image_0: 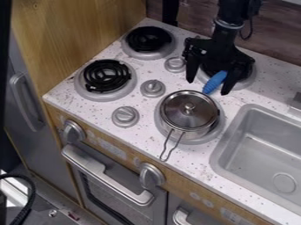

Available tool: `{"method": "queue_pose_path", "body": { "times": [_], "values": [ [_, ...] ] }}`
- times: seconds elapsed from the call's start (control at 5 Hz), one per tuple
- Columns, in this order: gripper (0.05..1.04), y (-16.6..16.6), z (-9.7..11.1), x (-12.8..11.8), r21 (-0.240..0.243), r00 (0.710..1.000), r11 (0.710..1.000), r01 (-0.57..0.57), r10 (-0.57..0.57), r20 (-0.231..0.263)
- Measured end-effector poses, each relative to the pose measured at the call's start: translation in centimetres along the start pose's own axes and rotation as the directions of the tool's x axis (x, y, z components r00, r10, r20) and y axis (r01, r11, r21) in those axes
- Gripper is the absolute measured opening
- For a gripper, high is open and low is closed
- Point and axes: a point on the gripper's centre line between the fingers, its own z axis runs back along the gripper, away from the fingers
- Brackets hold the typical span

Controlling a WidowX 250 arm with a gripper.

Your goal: Move the blue fork from the top right burner to the bottom left burner

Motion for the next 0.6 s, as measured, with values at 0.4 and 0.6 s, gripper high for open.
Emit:
{"method": "queue_pose_path", "body": {
  "times": [0.4,0.6],
  "values": [
    [1.000,-0.8,-2.1,1.3,-0.036,1.000,0.999,0.022,-0.022,0.013],
    [1.000,-1.3,-1.7,4.0,-0.049,0.997,0.998,0.037,-0.033,0.075]
  ]
}}
